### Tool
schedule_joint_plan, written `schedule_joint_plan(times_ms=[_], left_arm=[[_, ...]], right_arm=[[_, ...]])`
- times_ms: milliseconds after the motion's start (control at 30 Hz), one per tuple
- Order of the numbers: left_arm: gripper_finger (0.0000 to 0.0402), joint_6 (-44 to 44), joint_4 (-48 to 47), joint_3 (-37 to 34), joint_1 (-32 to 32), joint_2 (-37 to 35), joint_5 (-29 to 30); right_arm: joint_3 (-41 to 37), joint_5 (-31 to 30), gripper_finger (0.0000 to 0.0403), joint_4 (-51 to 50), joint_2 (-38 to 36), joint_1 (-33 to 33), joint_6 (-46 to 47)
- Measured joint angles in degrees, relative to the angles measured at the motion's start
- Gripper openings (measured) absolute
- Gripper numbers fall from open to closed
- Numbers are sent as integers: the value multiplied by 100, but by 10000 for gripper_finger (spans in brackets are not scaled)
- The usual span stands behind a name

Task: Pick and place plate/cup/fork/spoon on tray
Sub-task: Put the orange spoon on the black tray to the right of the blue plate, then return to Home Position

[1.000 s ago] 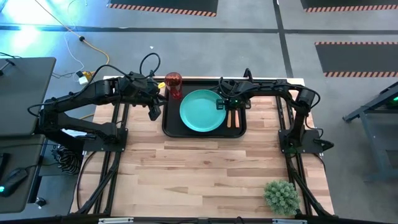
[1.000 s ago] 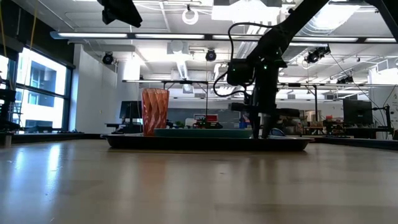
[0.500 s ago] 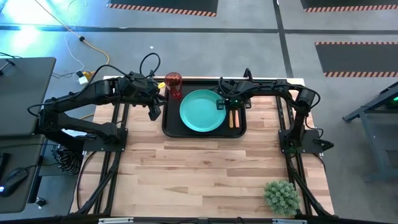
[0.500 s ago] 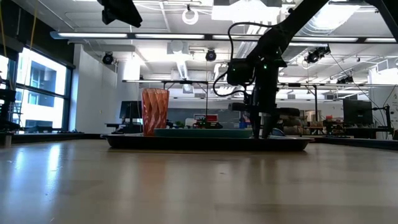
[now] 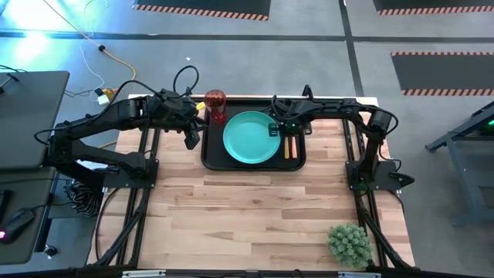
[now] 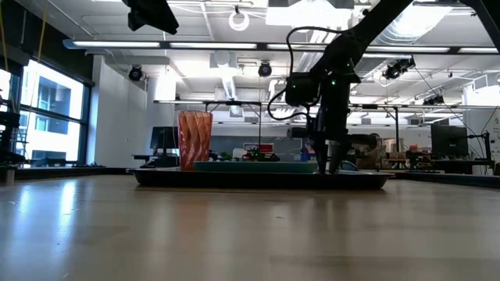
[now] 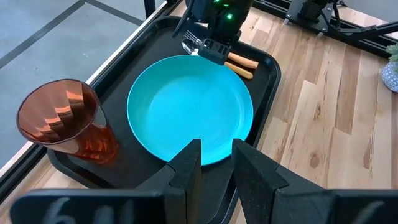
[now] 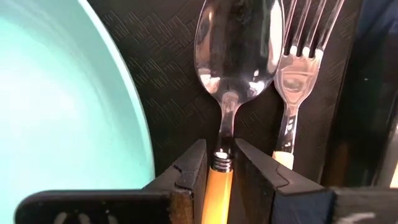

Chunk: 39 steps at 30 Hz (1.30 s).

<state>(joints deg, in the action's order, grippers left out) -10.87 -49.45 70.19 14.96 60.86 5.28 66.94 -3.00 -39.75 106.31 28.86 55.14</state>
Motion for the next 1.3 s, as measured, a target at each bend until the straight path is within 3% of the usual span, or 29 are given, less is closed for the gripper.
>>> schedule_joint_plan(times_ms=[300, 667, 1300], left_arm=[[79, 2, -1, 0, 0, 0, 2], [78, 1, -20, -56, -65, -120, -11], [79, -247, 1845, -2616, -879, -2838, -19]], right_arm=[[483, -163, 74, -591, -23, -2, -163], [1738, -525, 74, -2152, -23, -199, -422], [5031, -1707, 74, -2138, -23, -1686, -1333]])
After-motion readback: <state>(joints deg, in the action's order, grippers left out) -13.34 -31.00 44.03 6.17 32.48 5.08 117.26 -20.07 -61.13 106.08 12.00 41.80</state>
